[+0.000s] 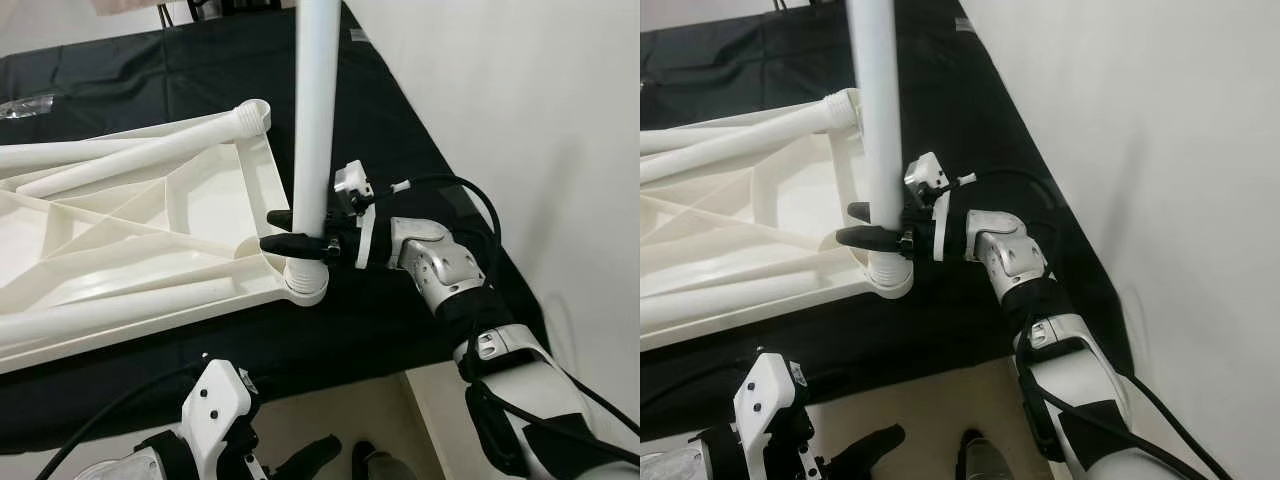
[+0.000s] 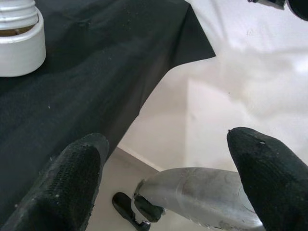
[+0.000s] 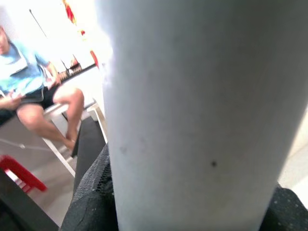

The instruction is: Building children table

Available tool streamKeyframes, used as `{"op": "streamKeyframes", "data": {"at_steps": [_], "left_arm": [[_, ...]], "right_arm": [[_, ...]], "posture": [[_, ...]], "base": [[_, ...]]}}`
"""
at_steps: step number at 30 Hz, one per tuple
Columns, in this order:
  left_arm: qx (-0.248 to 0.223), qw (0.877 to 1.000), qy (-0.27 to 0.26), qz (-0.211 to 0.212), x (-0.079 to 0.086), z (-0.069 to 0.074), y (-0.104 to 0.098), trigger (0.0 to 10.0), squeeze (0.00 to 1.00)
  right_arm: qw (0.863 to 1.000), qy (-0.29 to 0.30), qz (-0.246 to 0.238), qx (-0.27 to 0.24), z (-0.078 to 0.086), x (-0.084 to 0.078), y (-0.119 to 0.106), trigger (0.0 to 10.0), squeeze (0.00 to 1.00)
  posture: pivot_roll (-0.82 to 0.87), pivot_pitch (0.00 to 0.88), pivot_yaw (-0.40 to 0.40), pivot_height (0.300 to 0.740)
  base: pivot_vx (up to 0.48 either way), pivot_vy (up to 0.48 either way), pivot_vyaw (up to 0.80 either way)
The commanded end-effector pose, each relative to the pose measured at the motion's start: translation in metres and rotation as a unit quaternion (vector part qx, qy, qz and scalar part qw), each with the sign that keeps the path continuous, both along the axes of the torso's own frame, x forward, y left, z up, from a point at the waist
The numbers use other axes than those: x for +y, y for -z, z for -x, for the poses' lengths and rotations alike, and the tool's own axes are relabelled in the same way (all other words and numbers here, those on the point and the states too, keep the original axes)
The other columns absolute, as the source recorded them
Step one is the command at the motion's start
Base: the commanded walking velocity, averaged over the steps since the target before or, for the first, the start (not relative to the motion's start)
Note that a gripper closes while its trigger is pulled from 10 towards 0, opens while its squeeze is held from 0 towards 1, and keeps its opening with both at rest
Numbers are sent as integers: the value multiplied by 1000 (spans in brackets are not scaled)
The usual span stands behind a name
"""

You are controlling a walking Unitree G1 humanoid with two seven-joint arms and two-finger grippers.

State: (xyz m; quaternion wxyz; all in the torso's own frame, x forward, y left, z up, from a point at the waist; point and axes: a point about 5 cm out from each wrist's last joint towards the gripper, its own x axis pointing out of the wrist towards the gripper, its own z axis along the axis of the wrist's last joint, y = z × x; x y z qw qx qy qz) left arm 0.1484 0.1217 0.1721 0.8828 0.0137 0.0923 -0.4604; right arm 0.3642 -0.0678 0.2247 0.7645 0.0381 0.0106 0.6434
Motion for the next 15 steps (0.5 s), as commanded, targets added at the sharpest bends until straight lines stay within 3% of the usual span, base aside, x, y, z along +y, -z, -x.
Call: {"op": "streamKeyframes", "data": {"at_steps": [1, 6, 10, 15], "left_arm": [[17, 1000, 0, -3, 1, 3, 4, 10000, 0], [16, 1000, 0, -3, 1, 2, 4, 10000, 0], [16, 1000, -1, -3, 1, 2, 4, 10000, 0], [16, 1000, -1, -3, 1, 2, 4, 10000, 0]], "right_arm": [[997, 28, 10, 64, 0, -5, 24, 10000, 0], [998, 17, -24, 60, 1, -5, 15, 10000, 0], [998, -20, -55, -11, 11, -5, 4, 10000, 0], [996, -24, -44, -69, 16, -3, 5, 10000, 0]], "posture": [[41, 326, -13, 740], [40, 326, -14, 740], [42, 328, -14, 740], [42, 327, -14, 740]], "base": [[0, 0, 0], [0, 0, 0], [0, 0, 0], [0, 0, 0]]}}
